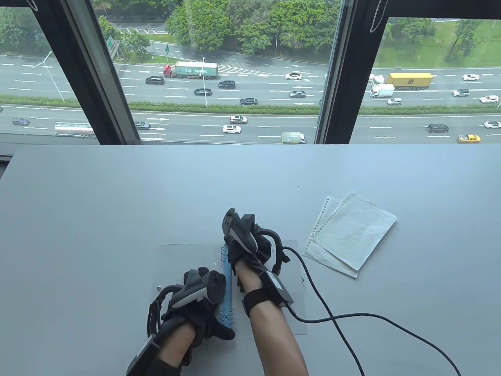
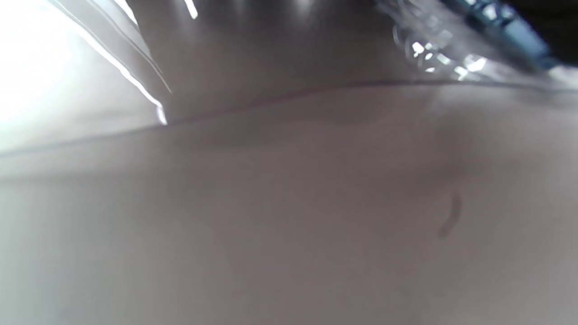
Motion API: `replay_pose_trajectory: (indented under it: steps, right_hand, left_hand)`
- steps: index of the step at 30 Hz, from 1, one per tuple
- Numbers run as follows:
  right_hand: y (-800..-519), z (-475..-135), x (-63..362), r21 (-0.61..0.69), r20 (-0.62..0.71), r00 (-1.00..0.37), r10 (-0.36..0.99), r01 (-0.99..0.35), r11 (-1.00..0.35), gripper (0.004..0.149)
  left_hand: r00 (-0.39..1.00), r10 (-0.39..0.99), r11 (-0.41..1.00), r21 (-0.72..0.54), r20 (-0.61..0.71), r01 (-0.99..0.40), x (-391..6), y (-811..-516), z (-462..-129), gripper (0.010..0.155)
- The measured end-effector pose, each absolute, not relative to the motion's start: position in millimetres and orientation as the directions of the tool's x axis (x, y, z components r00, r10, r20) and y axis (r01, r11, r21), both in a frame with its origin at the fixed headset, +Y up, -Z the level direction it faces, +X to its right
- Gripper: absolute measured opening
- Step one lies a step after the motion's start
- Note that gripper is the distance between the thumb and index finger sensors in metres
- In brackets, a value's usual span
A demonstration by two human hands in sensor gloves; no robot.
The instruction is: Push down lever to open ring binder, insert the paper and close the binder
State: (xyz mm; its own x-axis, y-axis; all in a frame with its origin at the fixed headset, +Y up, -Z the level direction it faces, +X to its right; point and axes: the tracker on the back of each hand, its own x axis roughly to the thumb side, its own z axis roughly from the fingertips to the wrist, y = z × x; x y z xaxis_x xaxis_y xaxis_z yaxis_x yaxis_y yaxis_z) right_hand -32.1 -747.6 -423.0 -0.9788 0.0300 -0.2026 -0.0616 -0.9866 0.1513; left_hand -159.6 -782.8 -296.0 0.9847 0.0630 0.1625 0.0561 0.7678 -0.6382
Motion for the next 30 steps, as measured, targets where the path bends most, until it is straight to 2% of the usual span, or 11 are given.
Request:
replay_pose_trajectory:
  steps: [4,7,11,13,16,19,20,23,30]
  right_hand:
    - [-746.1,-417.1,-22.9,0.142,-0.204,-0.971,0.124,-0.155,-0.978,0.042]
    - [-739.2,-412.4,-19.8,0.157,-0.117,-0.980,0.163,-0.180,-0.971,0.043]
    - [-722.7,-392.8,-10.5,0.047,0.030,-0.996,0.083,-0.081,-0.996,0.046]
    - [-709.0,-376.3,3.3,-0.066,0.114,-0.988,0.108,-0.116,-0.991,0.049]
    - [-692.1,-356.6,26.2,-0.170,0.170,-0.974,0.150,-0.179,-0.969,0.059]
    - [-675.5,-336.2,55.7,-0.209,0.224,-0.963,0.153,-0.201,-0.957,0.085]
    - [-669.7,-328.9,67.7,-0.245,0.236,-0.964,0.125,-0.183,-0.952,0.093]
    - [-657.9,-315.1,99.4,-0.316,0.243,-0.968,0.056,-0.134,-0.939,0.101]
    - [-654.6,-302.6,179.2,-0.279,0.155,-0.979,0.131,-0.171,-0.945,0.103]
  left_hand:
    - [0.983,0.085,0.770,-0.637,0.162,0.039,-161.8,-783.3,-297.1,0.131]
    - [0.984,0.090,0.767,-0.641,0.151,0.028,-164.5,-784.0,-298.1,0.129]
    - [0.985,0.116,0.767,-0.641,0.131,-0.005,-169.2,-781.6,-300.3,0.127]
    - [0.974,0.203,0.767,-0.635,0.099,-0.095,-174.6,-777.0,-301.8,0.125]
    - [0.952,0.289,0.770,-0.616,0.101,-0.168,-182.8,-768.7,-304.2,0.126]
    - [0.933,0.349,0.776,-0.586,0.093,-0.232,-190.0,-761.7,-304.2,0.127]
    - [0.923,0.369,0.789,-0.561,0.109,-0.249,-191.3,-758.7,-304.7,0.126]
    - [0.903,0.407,0.836,-0.455,0.137,-0.308,-195.7,-752.3,-307.6,0.125]
    - [0.887,0.443,0.886,-0.217,0.131,-0.410,-210.5,-744.4,-310.0,0.119]
